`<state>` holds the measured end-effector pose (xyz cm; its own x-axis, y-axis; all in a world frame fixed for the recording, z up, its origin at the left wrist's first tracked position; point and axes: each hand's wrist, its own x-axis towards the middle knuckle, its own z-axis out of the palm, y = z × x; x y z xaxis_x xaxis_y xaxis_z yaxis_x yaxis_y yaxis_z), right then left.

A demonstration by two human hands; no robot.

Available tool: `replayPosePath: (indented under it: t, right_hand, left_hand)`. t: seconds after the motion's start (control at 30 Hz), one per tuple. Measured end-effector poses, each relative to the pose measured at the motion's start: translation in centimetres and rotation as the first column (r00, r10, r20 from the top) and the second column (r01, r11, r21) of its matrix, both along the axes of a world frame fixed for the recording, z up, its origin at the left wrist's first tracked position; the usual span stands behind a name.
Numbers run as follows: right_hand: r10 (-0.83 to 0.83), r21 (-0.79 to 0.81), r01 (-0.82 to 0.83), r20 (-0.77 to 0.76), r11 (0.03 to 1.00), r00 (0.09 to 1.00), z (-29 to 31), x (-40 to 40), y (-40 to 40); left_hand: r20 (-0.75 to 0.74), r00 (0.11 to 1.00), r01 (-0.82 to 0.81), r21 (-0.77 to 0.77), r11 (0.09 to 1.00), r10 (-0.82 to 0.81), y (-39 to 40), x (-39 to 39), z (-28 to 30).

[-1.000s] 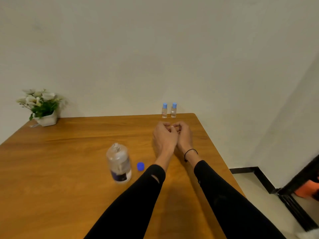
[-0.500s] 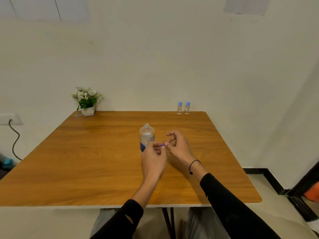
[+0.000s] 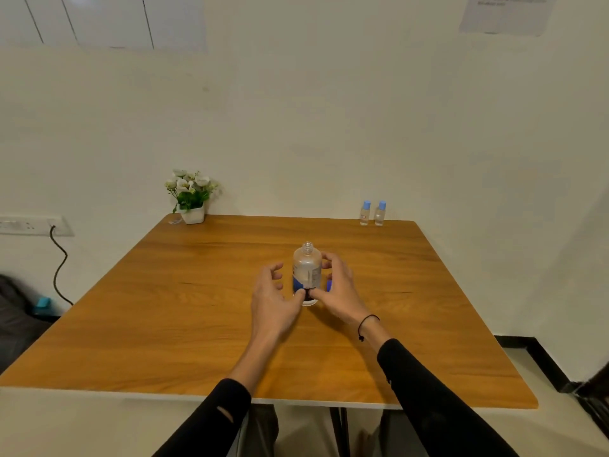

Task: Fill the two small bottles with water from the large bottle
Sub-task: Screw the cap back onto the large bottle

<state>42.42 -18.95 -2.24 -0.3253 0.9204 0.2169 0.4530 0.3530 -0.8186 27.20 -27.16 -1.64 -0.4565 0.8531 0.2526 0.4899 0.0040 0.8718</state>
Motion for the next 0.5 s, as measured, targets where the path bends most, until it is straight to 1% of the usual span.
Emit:
replayPosePath:
  t: [0.07, 0.13, 0.2, 0.23, 0.3, 0.37, 0.4, 0.43, 0.5]
  right_hand:
    - [-0.040, 0.025, 0.038, 0.092, 0.999, 0.995, -0.7, 0.8, 0.5]
    - [-0.098, 0.088, 0.077, 0.278, 0.993, 0.955, -1.2, 1.4, 1.0]
    - [-0.090, 0.147, 0.026, 0.453, 0.989, 0.887, -1.6, 1.6, 1.5]
    - [-0.072, 0.161, -0.012, 0.507, 0.987, 0.859, -1.8, 1.7, 1.7]
    - [-0.055, 0.178, -0.054, 0.560, 0.983, 0.826, -1.8, 1.7, 2.2]
    - [-0.062, 0.184, -0.046, 0.540, 0.982, 0.839, -1.3, 1.8, 2.7]
    - [-0.069, 0.190, -0.029, 0.493, 0.981, 0.867, -0.8, 1.9, 2.8]
    - [-0.075, 0.191, -0.005, 0.406, 0.981, 0.911, -0.2, 2.0, 2.9]
    - [-0.062, 0.170, 0.034, 0.163, 0.985, 0.985, 1.8, 2.0, 2.9]
  left_hand:
    - [-0.059, 0.997, 0.044, 0.002, 0.999, -0.044, 1.0, 0.0, 0.0]
    - [-0.100, 0.994, 0.052, 0.006, 0.999, -0.052, 1.8, 0.0, 0.0]
    - [-0.095, 0.994, 0.054, 0.009, 0.999, -0.053, 2.5, 0.1, -0.1]
    - [-0.089, 0.994, 0.062, 0.016, 0.998, -0.060, 2.7, 0.2, -0.1]
    - [-0.091, 0.993, 0.084, 0.044, 0.996, -0.079, 3.0, 0.3, -0.3]
    - [-0.102, 0.991, 0.098, 0.064, 0.993, -0.091, 3.2, 0.3, -0.3]
    - [-0.100, 0.990, 0.103, 0.067, 0.992, -0.096, 3.4, 0.2, -0.3]
    - [-0.094, 0.990, 0.109, 0.068, 0.992, -0.102, 3.5, 0.1, -0.1]
    - [-0.090, 0.988, 0.132, 0.083, 0.988, -0.125, 3.9, -0.1, 0.4]
